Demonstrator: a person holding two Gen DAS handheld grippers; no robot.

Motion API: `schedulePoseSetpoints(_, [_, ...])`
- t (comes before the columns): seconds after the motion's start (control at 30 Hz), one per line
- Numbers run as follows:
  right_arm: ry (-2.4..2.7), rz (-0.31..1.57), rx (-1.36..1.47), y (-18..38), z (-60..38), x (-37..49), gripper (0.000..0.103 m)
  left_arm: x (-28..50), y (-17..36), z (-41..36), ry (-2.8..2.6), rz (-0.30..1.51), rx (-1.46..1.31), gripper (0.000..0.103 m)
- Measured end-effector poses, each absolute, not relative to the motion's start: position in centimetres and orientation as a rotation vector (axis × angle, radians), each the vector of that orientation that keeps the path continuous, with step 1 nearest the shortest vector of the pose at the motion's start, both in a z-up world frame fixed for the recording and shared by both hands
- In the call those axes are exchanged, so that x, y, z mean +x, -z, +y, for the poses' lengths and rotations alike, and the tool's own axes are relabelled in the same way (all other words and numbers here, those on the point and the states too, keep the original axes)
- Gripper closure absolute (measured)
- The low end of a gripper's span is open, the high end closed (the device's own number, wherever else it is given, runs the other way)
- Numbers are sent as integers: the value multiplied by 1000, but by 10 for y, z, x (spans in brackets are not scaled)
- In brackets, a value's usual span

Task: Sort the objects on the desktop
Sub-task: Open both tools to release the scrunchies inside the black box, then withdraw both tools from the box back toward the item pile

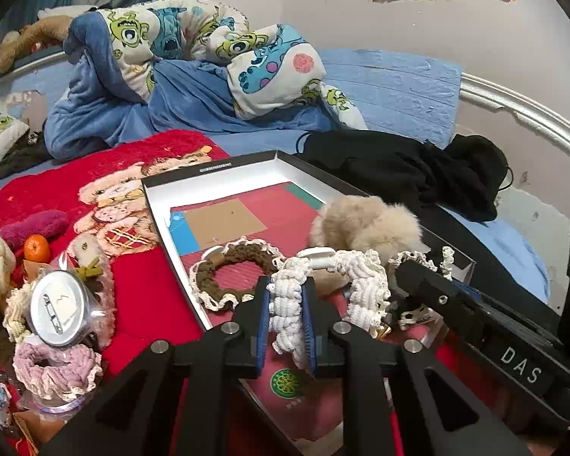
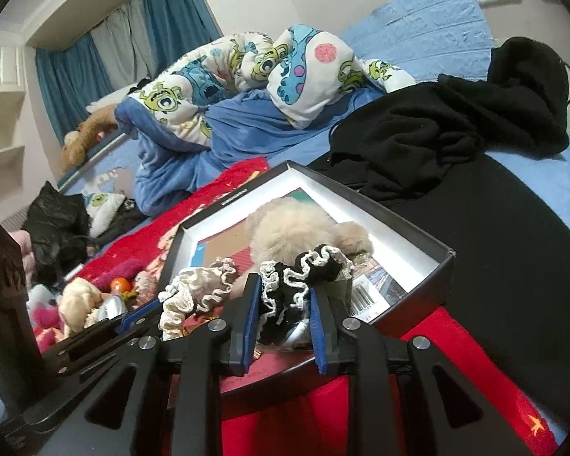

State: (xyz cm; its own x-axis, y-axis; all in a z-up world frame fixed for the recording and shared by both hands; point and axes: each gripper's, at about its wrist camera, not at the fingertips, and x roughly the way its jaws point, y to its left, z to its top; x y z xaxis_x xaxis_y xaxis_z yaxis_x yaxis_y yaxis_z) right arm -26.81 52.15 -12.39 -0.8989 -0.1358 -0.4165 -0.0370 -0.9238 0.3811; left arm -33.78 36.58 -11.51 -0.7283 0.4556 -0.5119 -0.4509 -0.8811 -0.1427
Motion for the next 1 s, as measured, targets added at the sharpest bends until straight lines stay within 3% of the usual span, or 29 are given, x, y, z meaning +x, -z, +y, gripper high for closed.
schedulePoseSetpoints(0.03, [2946,-598,687,124,521,-268,76,-338,115,365,-2523,-22,-759,78])
schedulePoseSetpoints(0.1, [2918,-583,671,122,518,-268,62,-339,115,364,-2546,-22,-772,68])
schedulePoseSetpoints(0.13, [2912,-570,661,121,516,-267,61,-339,115,362,-2554,-28,-779,65])
schedulePoseSetpoints(0.17, [2922,-566,655,120,515,-266,51,-340,116,361,-2554,-30,-795,47])
schedulePoseSetpoints(0.2, [2922,-570,642,119,516,-264,31,-340,116,361,-2546,-24,-798,32])
schedulePoseSetpoints(0.23, [2901,-574,595,117,516,-261,20,-338,114,363,-2523,-14,-781,21])
schedulePoseSetpoints(0.27, [2899,-570,573,115,516,-258,0,-333,112,369,-2536,53,-764,0])
schedulePoseSetpoints(0.43, [2936,-555,564,110,514,-253,0,-318,111,383,-2589,202,-717,0])
schedulePoseSetpoints(1.0, [2934,-683,556,108,528,-246,0,-309,103,373,-2620,207,-724,0])
